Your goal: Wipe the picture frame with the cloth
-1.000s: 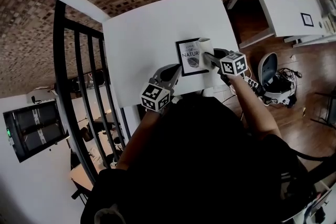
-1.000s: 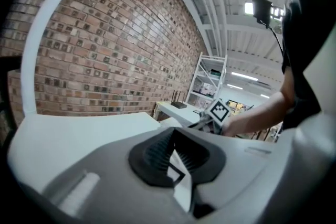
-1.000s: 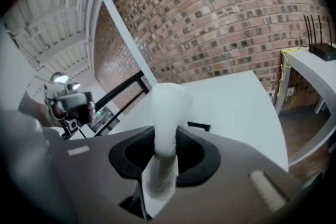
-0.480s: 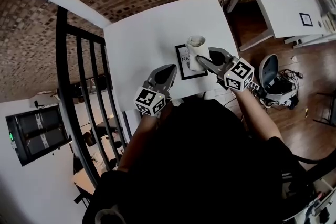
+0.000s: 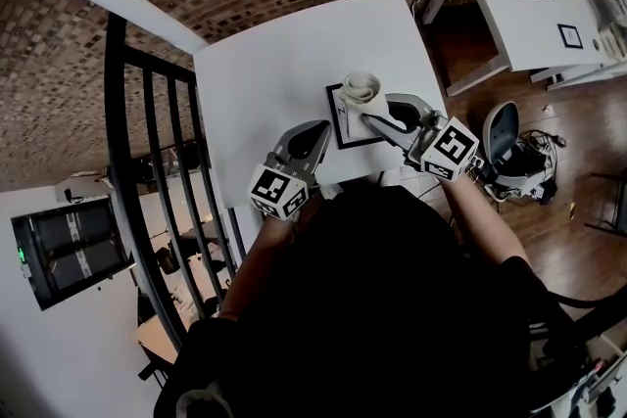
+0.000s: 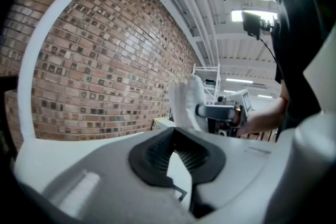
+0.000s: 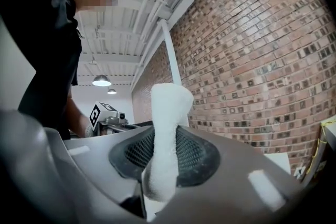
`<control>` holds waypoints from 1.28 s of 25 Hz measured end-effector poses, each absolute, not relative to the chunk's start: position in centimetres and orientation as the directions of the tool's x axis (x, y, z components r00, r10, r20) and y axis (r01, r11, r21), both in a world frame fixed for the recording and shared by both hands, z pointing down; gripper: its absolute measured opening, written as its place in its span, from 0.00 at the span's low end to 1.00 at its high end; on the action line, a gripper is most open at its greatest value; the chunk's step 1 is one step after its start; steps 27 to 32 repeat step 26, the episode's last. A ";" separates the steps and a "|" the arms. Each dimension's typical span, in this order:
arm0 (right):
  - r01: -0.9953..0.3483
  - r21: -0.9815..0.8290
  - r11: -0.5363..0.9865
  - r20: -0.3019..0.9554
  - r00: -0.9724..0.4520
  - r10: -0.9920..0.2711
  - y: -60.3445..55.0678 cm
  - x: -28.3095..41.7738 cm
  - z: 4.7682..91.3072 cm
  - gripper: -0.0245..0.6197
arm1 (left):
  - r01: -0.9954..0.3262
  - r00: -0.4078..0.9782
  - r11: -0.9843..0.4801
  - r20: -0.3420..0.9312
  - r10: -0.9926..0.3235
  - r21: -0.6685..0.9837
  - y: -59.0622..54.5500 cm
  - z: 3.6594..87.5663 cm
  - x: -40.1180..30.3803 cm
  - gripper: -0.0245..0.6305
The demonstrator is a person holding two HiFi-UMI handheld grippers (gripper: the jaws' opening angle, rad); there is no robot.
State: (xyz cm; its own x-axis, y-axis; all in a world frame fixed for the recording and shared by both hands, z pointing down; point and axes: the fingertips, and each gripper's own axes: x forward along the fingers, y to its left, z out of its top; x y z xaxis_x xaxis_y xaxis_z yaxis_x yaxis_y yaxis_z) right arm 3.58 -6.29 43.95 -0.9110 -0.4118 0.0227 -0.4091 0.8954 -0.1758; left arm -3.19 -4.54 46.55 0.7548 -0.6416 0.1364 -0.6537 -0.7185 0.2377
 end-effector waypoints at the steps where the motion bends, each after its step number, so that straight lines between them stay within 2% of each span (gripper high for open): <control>1: -0.406 -0.170 0.898 0.021 -0.913 -0.408 -6.1 3.5 43.9 0.19 | -0.656 0.753 -0.717 0.137 -0.643 0.238 -4.5 46.6 -3.2 0.04; 32: -0.371 -0.165 0.914 0.019 -0.927 -0.373 -5.1 2.8 44.1 0.19 | -0.660 0.749 -0.714 0.140 -0.647 0.234 -3.9 46.8 -2.8 0.04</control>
